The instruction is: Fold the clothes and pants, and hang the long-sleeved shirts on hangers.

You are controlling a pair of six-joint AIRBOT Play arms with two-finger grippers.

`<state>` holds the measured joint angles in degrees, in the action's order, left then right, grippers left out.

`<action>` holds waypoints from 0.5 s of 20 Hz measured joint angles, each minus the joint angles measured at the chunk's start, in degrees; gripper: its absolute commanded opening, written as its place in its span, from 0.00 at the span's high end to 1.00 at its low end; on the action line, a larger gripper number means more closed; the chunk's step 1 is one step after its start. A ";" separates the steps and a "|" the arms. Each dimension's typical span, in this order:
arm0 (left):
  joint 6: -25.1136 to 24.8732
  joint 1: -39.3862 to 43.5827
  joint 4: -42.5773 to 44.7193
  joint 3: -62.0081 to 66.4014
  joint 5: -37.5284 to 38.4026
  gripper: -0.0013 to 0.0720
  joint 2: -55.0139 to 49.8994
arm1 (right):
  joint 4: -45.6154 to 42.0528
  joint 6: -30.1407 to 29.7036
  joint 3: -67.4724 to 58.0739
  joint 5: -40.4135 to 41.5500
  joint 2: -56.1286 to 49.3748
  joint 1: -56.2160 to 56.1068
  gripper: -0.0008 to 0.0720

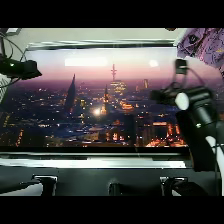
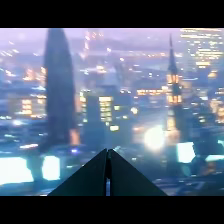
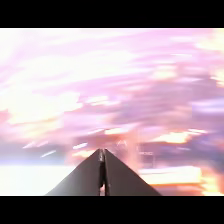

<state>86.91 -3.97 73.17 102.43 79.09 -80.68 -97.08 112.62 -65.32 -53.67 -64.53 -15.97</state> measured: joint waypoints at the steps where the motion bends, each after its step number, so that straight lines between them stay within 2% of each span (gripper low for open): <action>1: -0.70 0.15 1.38 -1.99 -1.05 0.96 1.88 | 0.44 -0.15 -0.13 0.44 -0.37 -2.93 0.95; 5: -1.95 0.44 5.79 -7.17 -5.29 0.95 7.52 | 1.36 -0.74 -0.44 1.22 -0.96 -9.79 0.95; 10: -2.36 0.55 7.67 -8.74 -5.62 0.95 9.40 | 1.60 -0.98 -0.50 0.48 -1.14 -11.98 0.95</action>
<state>84.55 -3.42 80.84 93.69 73.47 -71.29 -95.48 111.63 -65.82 -53.19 -65.67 -27.94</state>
